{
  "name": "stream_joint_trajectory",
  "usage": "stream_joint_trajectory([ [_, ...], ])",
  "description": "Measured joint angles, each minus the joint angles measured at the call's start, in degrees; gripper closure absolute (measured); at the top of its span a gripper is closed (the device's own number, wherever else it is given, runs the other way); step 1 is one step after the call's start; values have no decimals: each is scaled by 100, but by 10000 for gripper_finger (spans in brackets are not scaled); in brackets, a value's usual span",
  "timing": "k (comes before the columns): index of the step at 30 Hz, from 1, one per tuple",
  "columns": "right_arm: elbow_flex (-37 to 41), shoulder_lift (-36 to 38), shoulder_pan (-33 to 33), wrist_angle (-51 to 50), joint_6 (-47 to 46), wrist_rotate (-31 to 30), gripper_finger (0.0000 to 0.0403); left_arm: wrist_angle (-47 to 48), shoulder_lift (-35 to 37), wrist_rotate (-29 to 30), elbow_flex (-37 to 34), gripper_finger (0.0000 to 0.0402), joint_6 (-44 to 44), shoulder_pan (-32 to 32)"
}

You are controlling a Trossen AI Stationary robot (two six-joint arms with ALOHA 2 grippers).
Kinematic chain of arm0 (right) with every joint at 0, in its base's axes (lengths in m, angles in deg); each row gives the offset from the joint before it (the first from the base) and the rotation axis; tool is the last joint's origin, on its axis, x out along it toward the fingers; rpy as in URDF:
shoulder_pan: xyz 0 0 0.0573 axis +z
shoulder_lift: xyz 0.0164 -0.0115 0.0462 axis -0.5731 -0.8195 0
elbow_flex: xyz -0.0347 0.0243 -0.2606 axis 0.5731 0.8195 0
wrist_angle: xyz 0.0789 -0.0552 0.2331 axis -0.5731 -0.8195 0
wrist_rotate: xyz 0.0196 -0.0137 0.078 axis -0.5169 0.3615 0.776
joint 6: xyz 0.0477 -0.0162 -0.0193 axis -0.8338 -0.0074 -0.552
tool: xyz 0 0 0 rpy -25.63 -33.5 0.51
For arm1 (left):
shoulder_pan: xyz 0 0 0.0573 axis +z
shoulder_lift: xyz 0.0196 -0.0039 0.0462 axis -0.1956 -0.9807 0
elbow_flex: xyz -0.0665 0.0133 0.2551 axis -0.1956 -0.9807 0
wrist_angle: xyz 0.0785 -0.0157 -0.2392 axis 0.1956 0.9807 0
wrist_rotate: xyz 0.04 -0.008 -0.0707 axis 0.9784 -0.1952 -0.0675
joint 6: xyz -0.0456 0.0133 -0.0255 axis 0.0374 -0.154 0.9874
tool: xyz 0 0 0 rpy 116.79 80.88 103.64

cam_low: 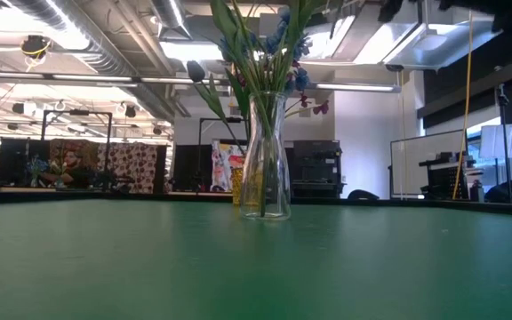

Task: Sort flowers into vase by color
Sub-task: Put the blue flowers into the transparent vase

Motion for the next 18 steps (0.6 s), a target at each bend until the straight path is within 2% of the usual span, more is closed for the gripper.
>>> stream_joint_trajectory([
  [4,171,-373,-192,493,-197,281,398,-924,253,-73,-746,250,-21,26],
  [10,172,-1293,-271,1307,-303,465,398,-2218,356,-546,-1594,250,10,58],
  [18,170,-2373,-271,2476,-321,522,398,-2500,359,-602,-1776,250,79,56],
])
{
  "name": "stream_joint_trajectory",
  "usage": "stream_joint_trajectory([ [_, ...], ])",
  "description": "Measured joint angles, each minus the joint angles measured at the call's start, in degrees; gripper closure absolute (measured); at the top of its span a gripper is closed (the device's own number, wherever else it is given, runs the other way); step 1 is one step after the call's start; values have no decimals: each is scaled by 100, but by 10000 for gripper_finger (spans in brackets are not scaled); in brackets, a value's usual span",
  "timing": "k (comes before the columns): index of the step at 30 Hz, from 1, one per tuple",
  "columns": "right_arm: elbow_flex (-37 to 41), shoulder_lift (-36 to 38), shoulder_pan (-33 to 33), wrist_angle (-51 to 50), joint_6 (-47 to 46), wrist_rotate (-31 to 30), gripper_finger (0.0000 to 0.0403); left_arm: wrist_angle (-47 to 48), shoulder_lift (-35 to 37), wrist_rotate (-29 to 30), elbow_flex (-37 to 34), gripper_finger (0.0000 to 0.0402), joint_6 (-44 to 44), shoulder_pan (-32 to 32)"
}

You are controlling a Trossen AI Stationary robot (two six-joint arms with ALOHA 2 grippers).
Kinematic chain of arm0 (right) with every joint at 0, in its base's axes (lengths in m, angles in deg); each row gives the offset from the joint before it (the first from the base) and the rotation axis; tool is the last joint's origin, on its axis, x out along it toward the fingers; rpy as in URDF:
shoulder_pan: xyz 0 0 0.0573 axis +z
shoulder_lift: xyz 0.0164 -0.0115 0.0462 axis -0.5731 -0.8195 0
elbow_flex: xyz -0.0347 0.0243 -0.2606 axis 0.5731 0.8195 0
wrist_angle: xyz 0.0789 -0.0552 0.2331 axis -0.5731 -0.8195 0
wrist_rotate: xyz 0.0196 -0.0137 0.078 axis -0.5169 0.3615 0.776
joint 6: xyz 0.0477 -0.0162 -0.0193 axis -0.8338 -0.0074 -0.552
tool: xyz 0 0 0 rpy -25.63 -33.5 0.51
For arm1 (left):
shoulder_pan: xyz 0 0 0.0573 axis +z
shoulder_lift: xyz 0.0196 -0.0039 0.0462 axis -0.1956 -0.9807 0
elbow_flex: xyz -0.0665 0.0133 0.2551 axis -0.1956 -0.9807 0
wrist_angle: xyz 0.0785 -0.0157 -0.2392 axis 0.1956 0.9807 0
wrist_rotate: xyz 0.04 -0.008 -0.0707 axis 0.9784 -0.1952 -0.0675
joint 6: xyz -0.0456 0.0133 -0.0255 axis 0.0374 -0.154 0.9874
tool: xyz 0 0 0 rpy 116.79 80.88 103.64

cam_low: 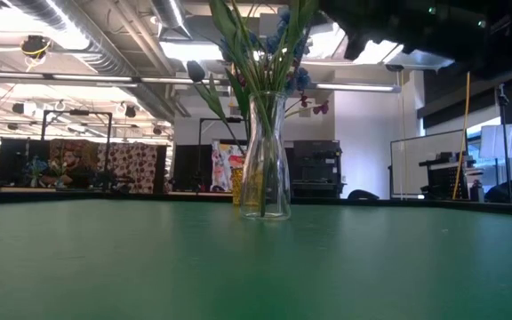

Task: Sort flowers into vase by color
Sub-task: Put the blue flowers into the transparent vase

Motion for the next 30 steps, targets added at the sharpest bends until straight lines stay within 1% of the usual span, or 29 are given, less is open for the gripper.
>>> stream_joint_trajectory([
  [9,-2,-747,0,694,-22,0,398,5,-2,-2,0,250,44,-2],
  [15,-78,-937,0,687,-98,-1,397,10,-2,-2,0,250,55,-2],
  [21,-320,-937,7,-96,-170,-12,397,37,-2,-2,0,250,166,-2],
  [25,-532,-937,7,-845,-172,-200,397,38,-4,-3,0,250,166,-2],
  [30,-643,-937,9,-1099,-170,-208,397,38,-4,-2,0,250,166,-2],
])
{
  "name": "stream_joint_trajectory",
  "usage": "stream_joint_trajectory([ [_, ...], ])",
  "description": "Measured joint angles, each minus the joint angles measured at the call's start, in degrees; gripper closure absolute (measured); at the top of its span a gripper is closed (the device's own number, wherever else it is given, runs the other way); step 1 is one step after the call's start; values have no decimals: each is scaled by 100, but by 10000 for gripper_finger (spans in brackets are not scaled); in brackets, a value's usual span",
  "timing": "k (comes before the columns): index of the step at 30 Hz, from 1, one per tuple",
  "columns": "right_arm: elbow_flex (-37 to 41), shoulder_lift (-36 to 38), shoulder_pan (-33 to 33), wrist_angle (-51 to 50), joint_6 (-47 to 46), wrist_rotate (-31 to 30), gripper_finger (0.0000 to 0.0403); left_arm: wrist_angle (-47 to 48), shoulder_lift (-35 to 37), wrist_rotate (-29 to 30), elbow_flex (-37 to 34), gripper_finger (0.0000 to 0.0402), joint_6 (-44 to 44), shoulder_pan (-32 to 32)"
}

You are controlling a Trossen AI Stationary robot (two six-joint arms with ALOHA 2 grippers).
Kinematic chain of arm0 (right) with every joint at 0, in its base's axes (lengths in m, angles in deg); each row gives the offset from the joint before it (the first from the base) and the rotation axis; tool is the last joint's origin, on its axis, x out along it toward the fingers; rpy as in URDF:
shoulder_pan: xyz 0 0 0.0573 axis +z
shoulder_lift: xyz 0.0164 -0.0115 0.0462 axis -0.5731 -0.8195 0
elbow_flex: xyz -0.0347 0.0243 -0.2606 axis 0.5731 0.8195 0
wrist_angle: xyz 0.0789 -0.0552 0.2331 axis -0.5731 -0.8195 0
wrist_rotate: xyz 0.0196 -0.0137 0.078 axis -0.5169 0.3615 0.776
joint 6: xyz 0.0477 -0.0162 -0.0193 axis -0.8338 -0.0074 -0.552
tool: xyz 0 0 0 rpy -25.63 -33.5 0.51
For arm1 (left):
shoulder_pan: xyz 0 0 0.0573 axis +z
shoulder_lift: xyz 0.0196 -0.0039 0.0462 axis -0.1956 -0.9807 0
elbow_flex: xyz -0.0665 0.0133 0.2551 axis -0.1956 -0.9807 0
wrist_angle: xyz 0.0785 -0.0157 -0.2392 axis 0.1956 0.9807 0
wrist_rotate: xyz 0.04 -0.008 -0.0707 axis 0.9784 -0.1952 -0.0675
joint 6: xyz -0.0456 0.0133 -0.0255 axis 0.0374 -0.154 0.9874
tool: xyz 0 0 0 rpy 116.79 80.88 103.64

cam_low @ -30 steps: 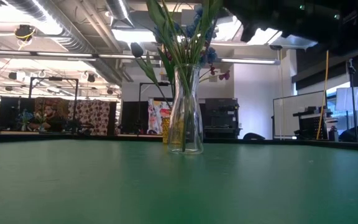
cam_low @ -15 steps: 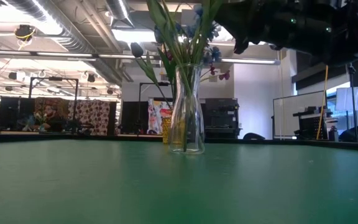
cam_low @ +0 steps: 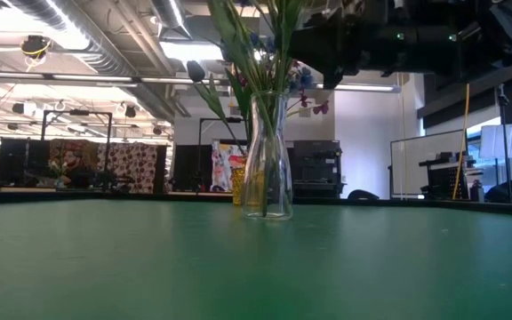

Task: Sort flowers into vase by color
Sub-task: Put the blue flowers into the transparent vase

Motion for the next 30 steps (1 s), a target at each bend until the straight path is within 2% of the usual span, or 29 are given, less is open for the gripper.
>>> stream_joint_trajectory([
  [3,-2,7,0,-62,0,-3,393,1,0,0,0,250,0,0],
  [6,-2,7,2,-120,0,-4,372,22,0,0,0,250,0,0],
  [15,-4,94,2,-745,-86,2,257,28,0,0,0,250,0,-2],
  [22,-4,684,7,-1844,-266,12,201,33,0,0,-2,250,0,-2],
  [30,-4,1425,9,-3032,-346,70,171,29,0,0,-2,250,-2,-2],
])
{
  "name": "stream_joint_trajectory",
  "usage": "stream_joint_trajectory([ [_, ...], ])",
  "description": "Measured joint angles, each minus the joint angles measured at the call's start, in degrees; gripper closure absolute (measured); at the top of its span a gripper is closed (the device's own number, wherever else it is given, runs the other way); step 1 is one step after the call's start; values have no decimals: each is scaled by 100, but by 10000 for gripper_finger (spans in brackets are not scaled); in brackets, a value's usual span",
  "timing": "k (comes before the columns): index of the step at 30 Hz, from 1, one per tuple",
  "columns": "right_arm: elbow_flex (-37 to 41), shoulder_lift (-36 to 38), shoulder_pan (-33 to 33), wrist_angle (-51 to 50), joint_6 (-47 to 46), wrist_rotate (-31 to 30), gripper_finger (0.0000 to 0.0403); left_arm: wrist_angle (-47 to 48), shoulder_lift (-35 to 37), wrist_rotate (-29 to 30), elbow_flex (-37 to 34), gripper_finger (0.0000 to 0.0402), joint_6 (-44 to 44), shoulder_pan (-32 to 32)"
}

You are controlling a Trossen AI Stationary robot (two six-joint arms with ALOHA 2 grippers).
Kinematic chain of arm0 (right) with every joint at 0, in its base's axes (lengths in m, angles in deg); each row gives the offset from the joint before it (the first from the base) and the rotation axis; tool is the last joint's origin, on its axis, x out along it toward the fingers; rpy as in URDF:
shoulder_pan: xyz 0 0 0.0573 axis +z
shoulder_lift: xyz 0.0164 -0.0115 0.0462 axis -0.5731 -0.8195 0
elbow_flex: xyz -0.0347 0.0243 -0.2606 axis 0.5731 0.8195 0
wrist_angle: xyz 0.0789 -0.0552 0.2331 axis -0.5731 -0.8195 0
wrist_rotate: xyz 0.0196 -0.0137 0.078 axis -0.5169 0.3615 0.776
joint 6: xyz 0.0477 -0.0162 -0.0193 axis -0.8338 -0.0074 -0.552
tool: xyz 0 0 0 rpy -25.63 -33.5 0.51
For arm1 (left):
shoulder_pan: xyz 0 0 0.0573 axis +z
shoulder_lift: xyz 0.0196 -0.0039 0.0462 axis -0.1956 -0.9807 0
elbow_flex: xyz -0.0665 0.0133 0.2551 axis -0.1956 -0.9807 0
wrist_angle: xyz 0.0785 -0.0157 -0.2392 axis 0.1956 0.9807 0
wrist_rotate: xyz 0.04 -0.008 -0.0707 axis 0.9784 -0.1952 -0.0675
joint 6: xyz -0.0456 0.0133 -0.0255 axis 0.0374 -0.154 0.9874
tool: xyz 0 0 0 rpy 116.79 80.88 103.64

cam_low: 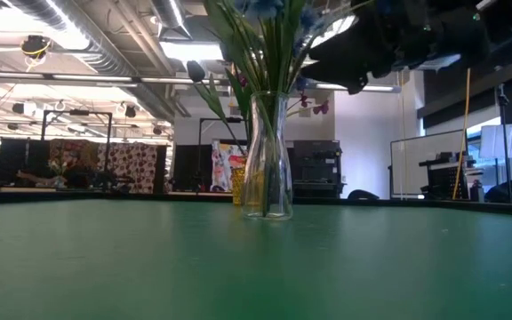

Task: Sort flowers into vase by color
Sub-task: Put the blue flowers into the transparent vase, then return to Home Position

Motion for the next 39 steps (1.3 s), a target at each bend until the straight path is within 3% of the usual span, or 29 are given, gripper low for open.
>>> stream_joint_trajectory([
  [10,0,880,0,-1824,-233,213,159,0,14,2,0,250,-1,0],
  [15,0,1273,-2,-2642,-149,-311,170,21,91,134,0,253,-205,-18],
  [20,2,1873,-5,-3105,-27,-723,189,383,431,254,0,281,-531,-22],
  [30,592,3365,-9,-3351,372,-981,272,2461,1493,550,0,393,133,130],
  [39,1530,5340,-9,-3092,484,-1179,367,2464,1798,536,-378,400,110,210],
])
